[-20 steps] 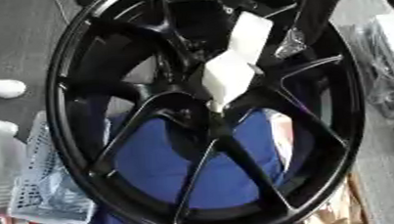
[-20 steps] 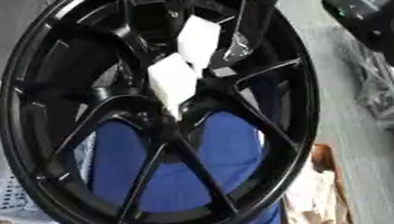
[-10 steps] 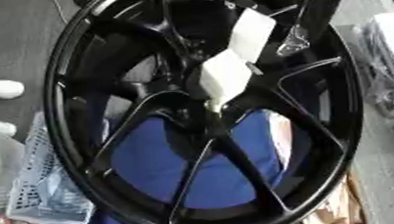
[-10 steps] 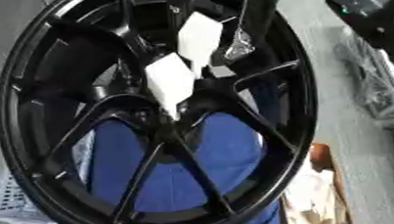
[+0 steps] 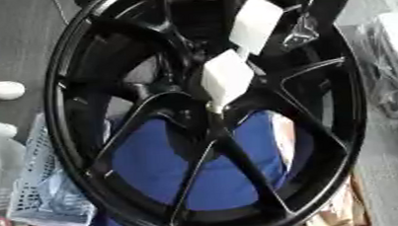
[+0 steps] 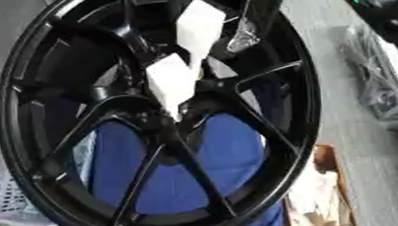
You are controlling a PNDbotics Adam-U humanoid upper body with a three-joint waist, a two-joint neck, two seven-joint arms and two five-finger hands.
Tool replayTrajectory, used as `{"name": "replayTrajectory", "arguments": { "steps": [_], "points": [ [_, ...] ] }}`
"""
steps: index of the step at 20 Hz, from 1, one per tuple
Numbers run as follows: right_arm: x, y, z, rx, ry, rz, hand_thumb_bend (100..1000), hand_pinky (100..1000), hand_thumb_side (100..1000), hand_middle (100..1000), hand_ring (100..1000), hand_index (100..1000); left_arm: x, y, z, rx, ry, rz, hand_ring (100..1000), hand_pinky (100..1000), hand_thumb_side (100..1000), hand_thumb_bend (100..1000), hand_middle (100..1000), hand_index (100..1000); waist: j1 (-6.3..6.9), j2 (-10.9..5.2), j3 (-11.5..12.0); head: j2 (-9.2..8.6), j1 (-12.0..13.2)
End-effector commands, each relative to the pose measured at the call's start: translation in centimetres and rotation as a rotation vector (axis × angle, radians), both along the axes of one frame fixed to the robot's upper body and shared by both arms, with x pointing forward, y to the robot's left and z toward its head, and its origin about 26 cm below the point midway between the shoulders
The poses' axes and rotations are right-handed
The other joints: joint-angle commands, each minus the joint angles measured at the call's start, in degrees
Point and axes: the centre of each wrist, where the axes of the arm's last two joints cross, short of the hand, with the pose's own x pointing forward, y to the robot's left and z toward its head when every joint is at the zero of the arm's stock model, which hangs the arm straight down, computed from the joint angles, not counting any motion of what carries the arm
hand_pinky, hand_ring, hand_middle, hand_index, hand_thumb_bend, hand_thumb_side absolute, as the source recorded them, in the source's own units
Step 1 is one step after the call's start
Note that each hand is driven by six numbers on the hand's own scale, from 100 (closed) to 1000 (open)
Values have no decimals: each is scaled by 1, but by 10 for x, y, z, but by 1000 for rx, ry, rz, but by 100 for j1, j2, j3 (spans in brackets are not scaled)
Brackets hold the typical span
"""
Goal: Pull the pin out of the wheel hub.
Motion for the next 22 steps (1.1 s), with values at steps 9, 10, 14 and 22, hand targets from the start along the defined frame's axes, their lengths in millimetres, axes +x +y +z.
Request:
{"name": "replayTrajectory", "arguments": {
  "steps": [9, 10, 14, 22],
  "points": [
    [-20, -26, 47, 99, -108, -64, 281, 829, 100, 530, 750, 580, -4, 5, 8, 29, -23, 20, 771, 843, 790, 310, 786, 755, -4, -228, -84, 69, 83],
    [-21, -30, 50, 108, -113, -73, 279, 829, 100, 547, 750, 580, -5, 5, 8, 29, -22, 22, 771, 843, 790, 310, 786, 755, -7, -235, -102, 73, 99],
    [-24, -47, 60, 157, -132, -119, 267, 829, 100, 557, 749, 579, -5, 7, 7, 31, -19, 30, 771, 843, 789, 311, 785, 755, -11, -259, -153, 81, 153],
    [-25, -103, 69, 313, -190, -281, 249, 825, 100, 557, 745, 579, -6, 9, 5, 32, -20, 44, 769, 842, 787, 312, 786, 755, 36, -279, -253, 89, 258]
  ]
}}
